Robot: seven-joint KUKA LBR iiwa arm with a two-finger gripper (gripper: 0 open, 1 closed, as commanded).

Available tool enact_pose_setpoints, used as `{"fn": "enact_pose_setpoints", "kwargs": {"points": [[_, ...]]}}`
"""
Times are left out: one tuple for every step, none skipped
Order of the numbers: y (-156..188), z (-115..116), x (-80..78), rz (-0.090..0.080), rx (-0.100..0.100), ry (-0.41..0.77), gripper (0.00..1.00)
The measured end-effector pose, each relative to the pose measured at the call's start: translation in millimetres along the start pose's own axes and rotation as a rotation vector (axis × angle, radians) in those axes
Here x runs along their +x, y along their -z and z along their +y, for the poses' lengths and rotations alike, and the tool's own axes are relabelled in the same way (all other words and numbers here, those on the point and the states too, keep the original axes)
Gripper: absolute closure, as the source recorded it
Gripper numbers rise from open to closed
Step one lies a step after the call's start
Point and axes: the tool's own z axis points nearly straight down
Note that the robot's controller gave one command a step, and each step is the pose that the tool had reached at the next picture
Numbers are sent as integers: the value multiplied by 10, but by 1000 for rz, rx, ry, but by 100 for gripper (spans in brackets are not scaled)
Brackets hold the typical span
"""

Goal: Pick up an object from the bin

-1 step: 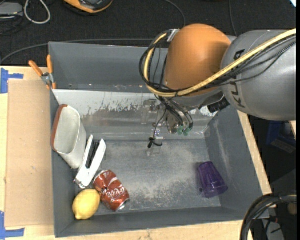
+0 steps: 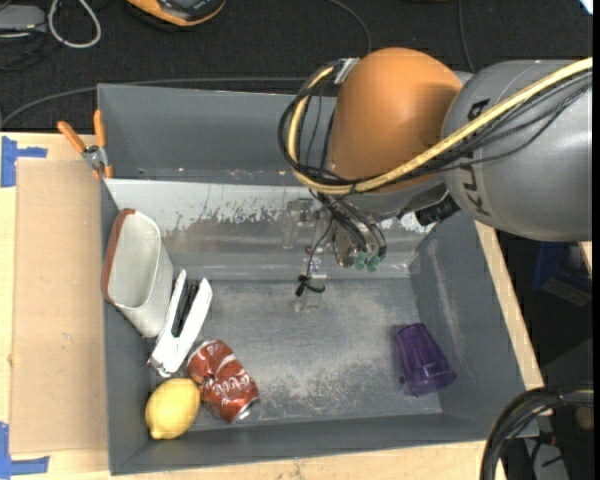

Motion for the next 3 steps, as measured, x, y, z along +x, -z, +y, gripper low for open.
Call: {"fn": "enact_pose_setpoints", "kwargs": {"points": [[-443, 193, 168, 1, 0, -145, 0], [-504, 163, 521, 2, 1, -17, 0], [-1157, 478, 491, 14, 1, -148, 0]]}}
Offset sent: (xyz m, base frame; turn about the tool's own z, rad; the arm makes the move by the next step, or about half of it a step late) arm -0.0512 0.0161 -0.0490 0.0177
